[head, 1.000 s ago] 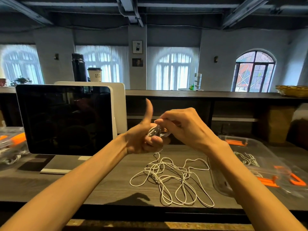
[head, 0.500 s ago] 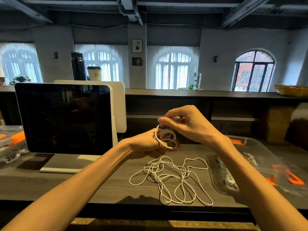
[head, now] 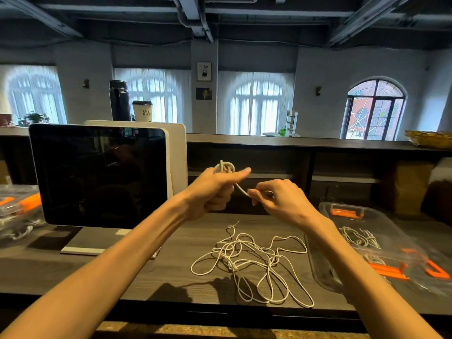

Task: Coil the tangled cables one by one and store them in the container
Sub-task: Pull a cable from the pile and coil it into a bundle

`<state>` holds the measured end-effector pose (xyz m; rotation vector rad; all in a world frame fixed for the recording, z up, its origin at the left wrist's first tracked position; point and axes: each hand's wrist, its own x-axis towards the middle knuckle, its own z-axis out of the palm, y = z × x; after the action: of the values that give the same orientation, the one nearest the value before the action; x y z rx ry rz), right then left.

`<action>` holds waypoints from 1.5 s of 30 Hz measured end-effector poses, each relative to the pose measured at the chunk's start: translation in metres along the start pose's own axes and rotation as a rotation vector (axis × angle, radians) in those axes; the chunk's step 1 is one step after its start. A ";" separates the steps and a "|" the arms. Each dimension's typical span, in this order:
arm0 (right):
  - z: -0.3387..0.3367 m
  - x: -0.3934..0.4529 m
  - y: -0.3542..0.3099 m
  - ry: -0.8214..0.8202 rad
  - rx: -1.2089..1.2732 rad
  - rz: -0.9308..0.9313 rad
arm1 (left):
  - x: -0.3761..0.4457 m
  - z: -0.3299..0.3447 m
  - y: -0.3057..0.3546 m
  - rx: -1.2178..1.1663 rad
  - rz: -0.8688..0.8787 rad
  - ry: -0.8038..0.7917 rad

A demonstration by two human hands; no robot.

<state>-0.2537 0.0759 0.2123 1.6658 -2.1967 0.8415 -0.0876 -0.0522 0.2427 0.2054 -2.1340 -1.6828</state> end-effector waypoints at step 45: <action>0.001 0.003 -0.034 0.011 0.298 -0.138 | 0.000 0.006 -0.007 -0.090 -0.319 -0.312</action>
<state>-0.2223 0.0675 0.2231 1.9142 -1.9973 1.1820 -0.0906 -0.0482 0.2352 0.2852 -2.3383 -2.1067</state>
